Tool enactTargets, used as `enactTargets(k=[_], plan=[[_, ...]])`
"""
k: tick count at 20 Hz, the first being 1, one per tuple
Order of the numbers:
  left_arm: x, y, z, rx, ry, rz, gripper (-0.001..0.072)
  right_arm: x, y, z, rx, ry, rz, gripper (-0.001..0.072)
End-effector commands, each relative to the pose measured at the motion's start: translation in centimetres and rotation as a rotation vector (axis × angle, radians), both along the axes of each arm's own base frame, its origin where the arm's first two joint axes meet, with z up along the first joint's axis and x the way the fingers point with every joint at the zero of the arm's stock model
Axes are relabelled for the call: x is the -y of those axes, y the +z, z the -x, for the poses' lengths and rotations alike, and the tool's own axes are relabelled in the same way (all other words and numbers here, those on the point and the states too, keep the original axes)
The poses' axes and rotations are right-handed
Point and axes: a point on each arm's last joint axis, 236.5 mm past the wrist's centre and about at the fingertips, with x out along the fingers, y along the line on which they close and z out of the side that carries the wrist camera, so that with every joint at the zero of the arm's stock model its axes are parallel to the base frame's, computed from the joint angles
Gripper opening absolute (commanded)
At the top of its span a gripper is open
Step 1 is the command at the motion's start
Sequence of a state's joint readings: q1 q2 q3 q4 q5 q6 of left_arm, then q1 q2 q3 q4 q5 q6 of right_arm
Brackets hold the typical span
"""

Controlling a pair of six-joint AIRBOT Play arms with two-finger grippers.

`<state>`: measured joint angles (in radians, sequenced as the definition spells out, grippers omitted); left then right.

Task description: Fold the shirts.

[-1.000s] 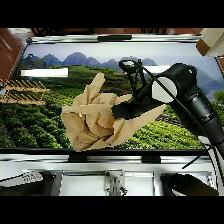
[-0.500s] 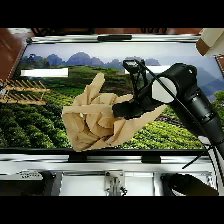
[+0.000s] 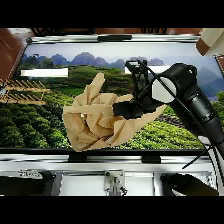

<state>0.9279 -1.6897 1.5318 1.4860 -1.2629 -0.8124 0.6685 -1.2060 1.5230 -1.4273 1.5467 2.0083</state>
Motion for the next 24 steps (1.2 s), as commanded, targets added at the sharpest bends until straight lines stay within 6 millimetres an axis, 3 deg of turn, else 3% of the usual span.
enactTargets(k=[1,9,12,17,18,19,21,22,24], plan=[[0.2,-1.8,-0.9,0.021,-0.018,0.037,0.0668,-0.2,0.0,0.2,-0.027,-0.057,-0.017,0.0059],[1.9,-3.8,-1.4,0.015,-0.028,0.122,0.0656,-0.6,0.1,0.4,-0.043,-0.068,-0.037,0.0059],[2.3,-4.2,-1.3,0.000,-0.035,0.136,0.0595,-0.6,0.1,0.5,-0.047,-0.067,-0.040,0.0059],[2.7,-5.2,-0.5,-0.045,-0.044,0.161,0.0592,-0.4,0.1,0.3,-0.039,-0.070,-0.031,0.0059],[2.9,-5.3,-0.5,-0.050,-0.046,0.168,0.0541,-0.4,0.1,0.3,-0.038,-0.070,-0.031,0.0059],[3.1,-5.4,-0.5,-0.056,-0.051,0.175,0.0428,-0.4,0.1,0.3,-0.038,-0.070,-0.031,0.0059],[3.4,-5.3,-0.7,-0.057,-0.057,0.176,0.0351,-0.4,0.1,0.3,-0.037,-0.071,-0.029,0.0059],[3.5,-5.3,-0.6,-0.061,-0.059,0.183,0.0173,-0.3,0.1,0.2,-0.034,-0.072,-0.026,0.0059],[3.9,-5.3,-0.3,-0.072,-0.062,0.199,0.0085,-0.2,0.0,0.1,-0.032,-0.073,-0.024,0.0059]])
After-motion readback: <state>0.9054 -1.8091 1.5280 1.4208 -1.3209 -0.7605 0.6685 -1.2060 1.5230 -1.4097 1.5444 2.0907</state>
